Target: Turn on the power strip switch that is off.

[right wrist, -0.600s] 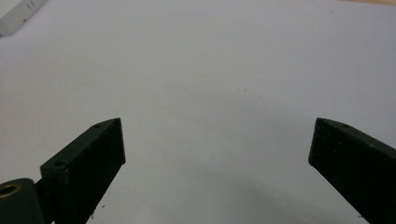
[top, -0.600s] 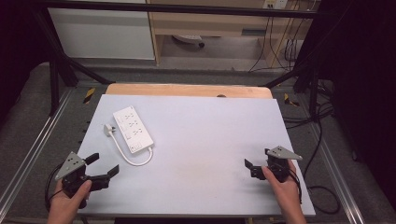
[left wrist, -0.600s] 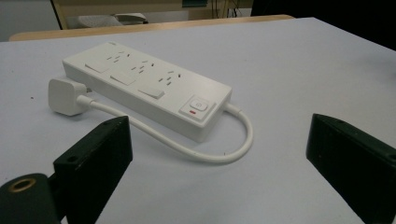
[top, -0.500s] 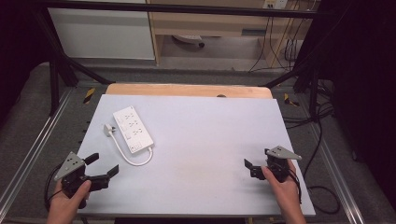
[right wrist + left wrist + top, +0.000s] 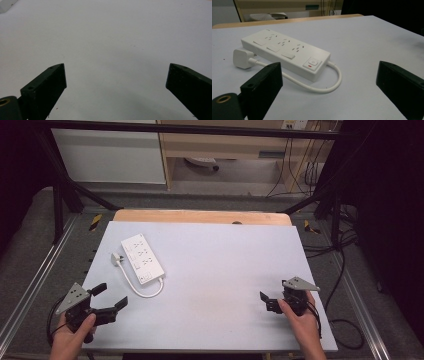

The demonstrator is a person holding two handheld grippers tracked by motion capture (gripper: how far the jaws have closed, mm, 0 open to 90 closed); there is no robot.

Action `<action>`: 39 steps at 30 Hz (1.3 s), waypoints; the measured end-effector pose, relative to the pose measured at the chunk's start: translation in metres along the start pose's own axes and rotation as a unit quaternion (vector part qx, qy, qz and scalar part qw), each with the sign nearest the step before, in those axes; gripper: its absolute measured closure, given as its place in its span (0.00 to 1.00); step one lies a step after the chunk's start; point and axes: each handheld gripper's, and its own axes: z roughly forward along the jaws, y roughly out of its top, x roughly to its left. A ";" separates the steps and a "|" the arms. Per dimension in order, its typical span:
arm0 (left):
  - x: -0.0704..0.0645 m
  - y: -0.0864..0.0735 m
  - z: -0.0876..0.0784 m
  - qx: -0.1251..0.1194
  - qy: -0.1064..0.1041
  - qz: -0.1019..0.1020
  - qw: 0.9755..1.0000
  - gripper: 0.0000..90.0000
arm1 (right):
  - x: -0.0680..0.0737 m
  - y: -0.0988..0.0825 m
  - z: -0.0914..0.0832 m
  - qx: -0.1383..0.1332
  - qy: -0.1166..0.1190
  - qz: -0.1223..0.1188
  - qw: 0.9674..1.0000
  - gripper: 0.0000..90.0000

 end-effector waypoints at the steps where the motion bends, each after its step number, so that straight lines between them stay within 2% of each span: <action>1: 0.000 0.000 0.000 0.000 0.000 0.000 1.000 0.07 | 0.000 0.000 0.000 0.000 0.000 0.001 1.000 0.04; 5: -0.005 0.002 0.000 -0.010 -0.012 0.002 1.000 0.06 | 0.000 0.000 -0.001 0.000 -0.003 0.005 1.000 0.03; 10: -0.005 0.003 0.001 -0.009 -0.015 -0.002 1.000 0.06 | -0.001 0.000 0.000 0.001 -0.001 0.005 1.000 0.03; 20: -0.003 0.008 0.000 -0.008 -0.009 -0.016 1.000 0.06 | 0.001 0.001 0.000 -0.001 0.007 0.000 1.000 0.03; 31: 0.000 0.020 0.002 -0.003 -0.005 -0.016 1.000 0.07 | 0.001 0.001 0.000 -0.003 0.007 0.001 1.000 0.03; 39: 0.000 0.030 0.003 0.012 -0.002 -0.009 1.000 0.07 | 0.001 0.001 0.000 -0.004 0.008 0.004 1.000 0.03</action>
